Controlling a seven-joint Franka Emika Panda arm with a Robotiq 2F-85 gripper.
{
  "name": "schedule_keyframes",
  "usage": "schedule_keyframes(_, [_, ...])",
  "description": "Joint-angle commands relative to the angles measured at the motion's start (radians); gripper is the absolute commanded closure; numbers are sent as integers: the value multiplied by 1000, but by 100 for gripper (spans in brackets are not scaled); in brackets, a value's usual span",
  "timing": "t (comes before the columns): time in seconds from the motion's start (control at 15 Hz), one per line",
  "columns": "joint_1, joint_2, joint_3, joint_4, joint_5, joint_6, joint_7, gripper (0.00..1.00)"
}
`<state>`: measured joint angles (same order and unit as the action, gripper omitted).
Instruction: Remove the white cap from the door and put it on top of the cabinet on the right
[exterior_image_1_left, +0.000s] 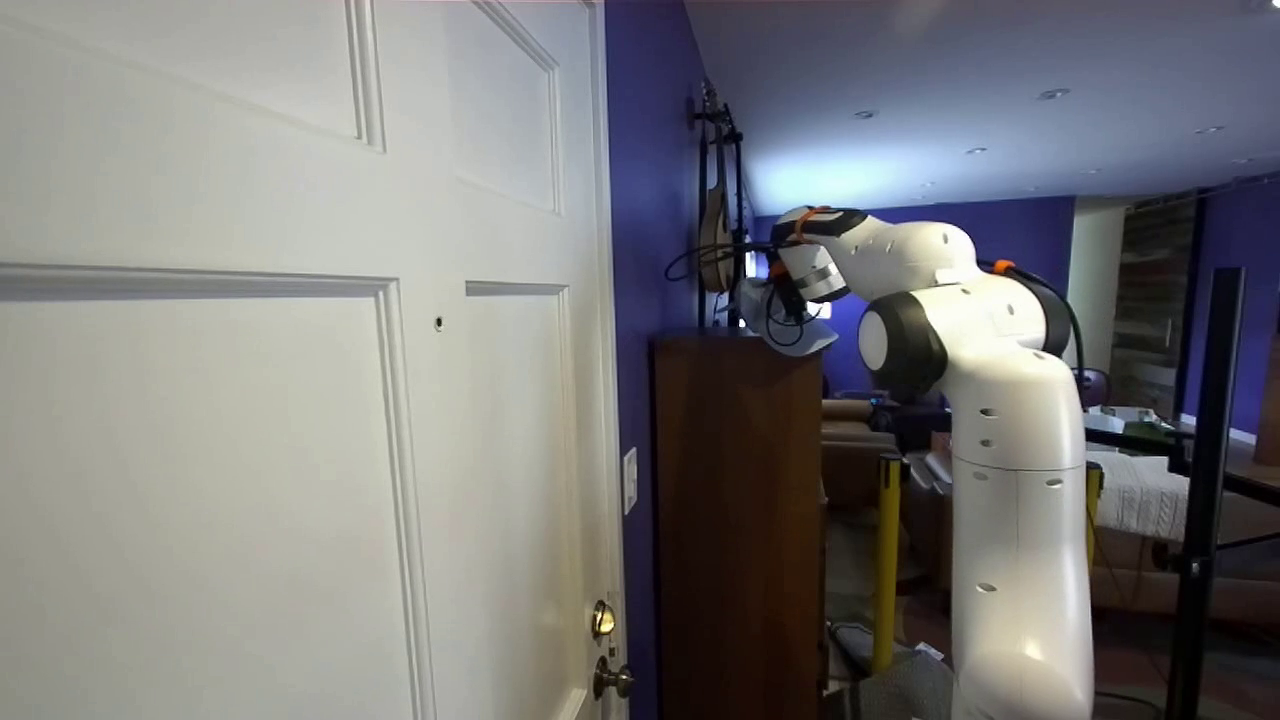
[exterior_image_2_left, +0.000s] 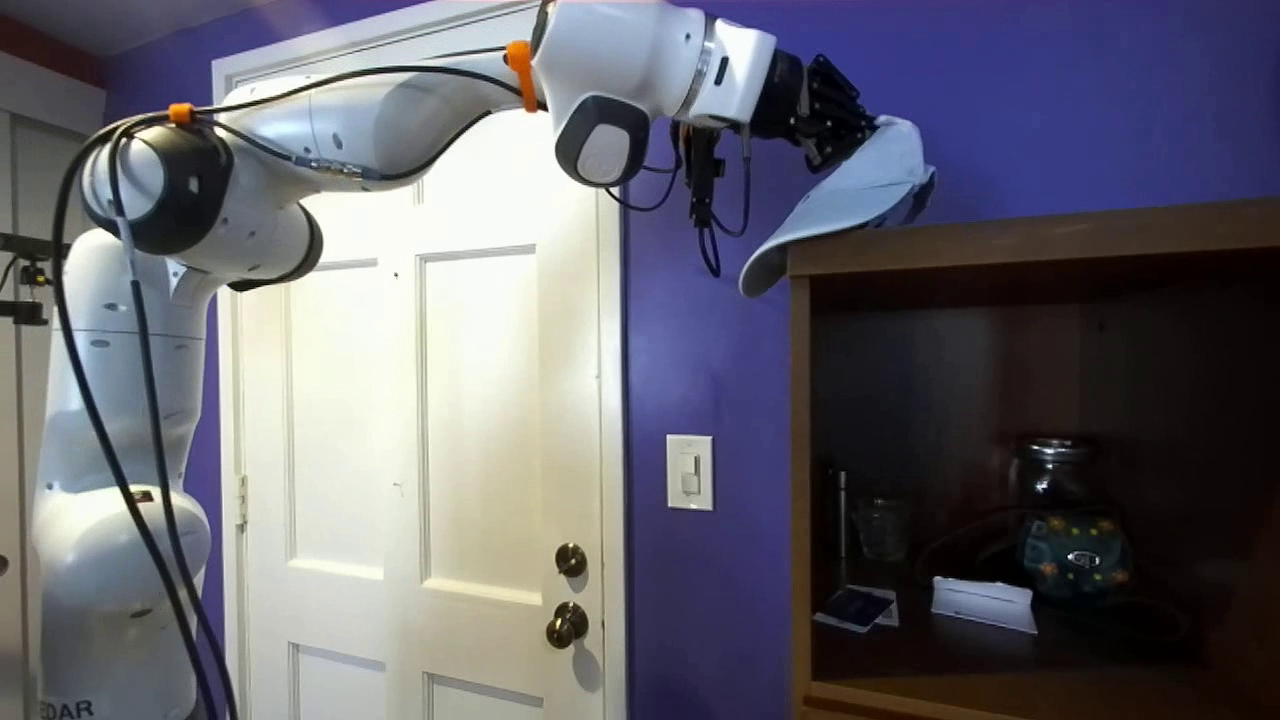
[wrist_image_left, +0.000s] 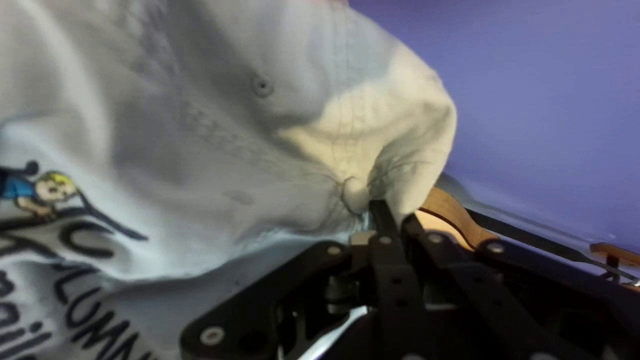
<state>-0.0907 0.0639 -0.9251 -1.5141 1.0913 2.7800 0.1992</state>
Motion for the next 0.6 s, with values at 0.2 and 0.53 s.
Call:
schedule_keyframes(0.2, [-276,220,122,233,106,-126,114,99])
schedule_keyframes(0.53, [-445,314,246,345,40,-123,192,63])
